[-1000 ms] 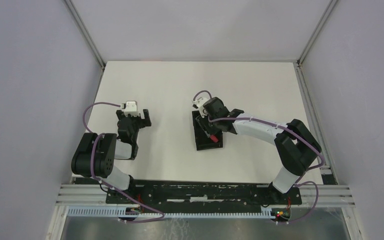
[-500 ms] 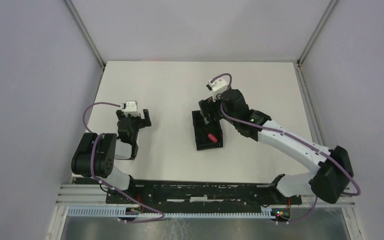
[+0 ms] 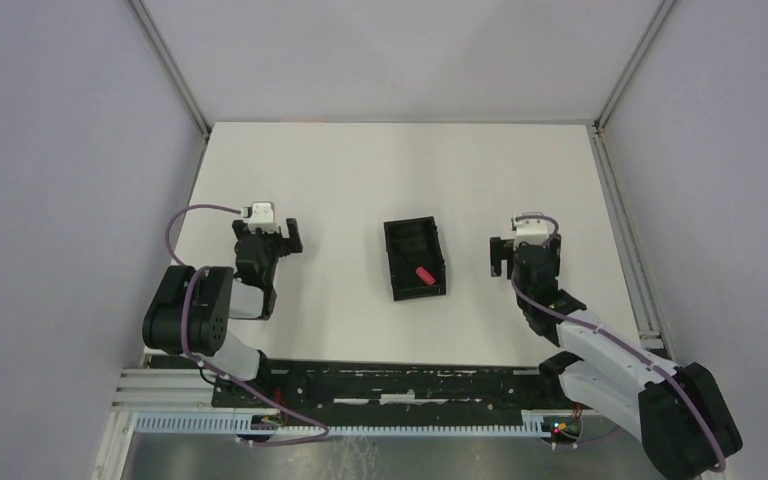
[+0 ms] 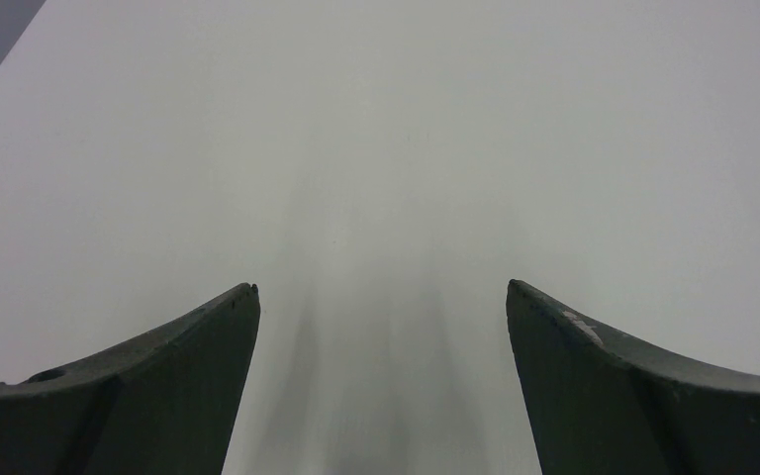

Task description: Put the screwdriver in the bin

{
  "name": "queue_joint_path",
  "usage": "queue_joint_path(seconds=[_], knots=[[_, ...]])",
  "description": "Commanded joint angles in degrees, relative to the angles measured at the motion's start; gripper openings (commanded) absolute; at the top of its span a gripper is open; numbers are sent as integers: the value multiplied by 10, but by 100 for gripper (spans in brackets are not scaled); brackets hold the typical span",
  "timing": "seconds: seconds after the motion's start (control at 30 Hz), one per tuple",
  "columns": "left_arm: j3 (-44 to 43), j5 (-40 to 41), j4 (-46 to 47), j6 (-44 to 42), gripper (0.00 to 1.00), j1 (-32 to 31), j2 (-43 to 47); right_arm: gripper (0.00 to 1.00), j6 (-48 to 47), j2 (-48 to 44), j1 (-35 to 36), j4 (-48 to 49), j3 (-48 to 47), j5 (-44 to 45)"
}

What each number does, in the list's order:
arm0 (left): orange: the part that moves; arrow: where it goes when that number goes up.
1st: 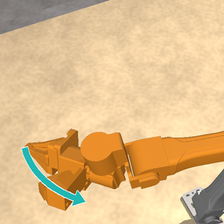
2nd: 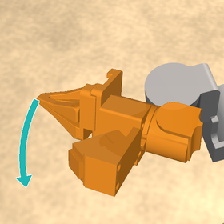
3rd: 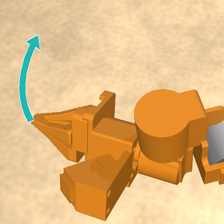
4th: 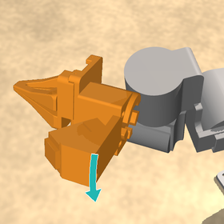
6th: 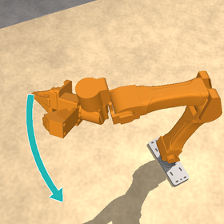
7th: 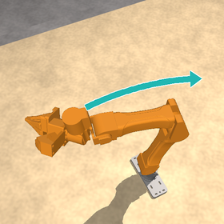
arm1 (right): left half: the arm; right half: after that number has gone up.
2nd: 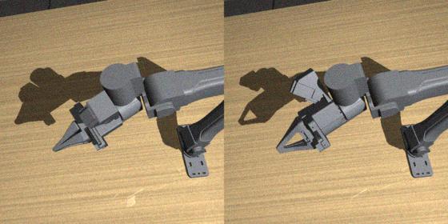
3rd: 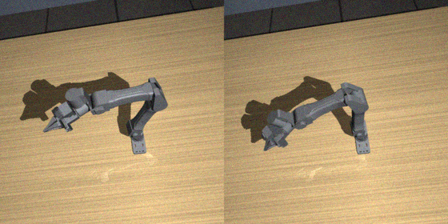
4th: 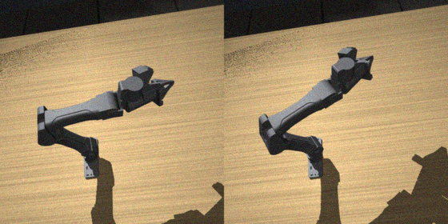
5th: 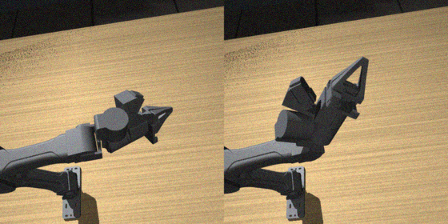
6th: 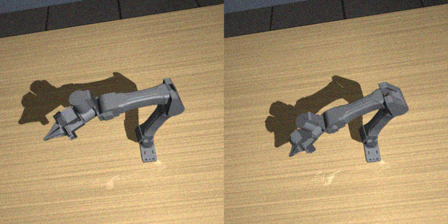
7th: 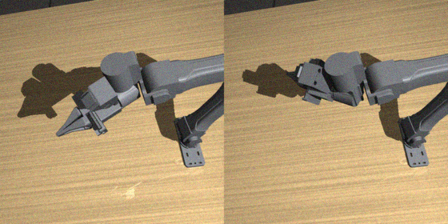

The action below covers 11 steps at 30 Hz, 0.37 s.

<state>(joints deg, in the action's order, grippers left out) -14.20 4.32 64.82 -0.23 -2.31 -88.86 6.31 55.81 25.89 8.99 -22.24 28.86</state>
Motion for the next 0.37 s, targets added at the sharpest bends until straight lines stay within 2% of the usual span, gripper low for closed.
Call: queue_joint_path(seconds=[0.0,0.13,0.33], knots=[[-1,-2,20,11,100,2,10,98,2,-46,-10,160,96,60],[-2,-2,20,11,100,3,9,98,2,-53,-16,212,151,79],[0,-3,21,12,100,3,10,98,6,-57,-17,208,160,83]])
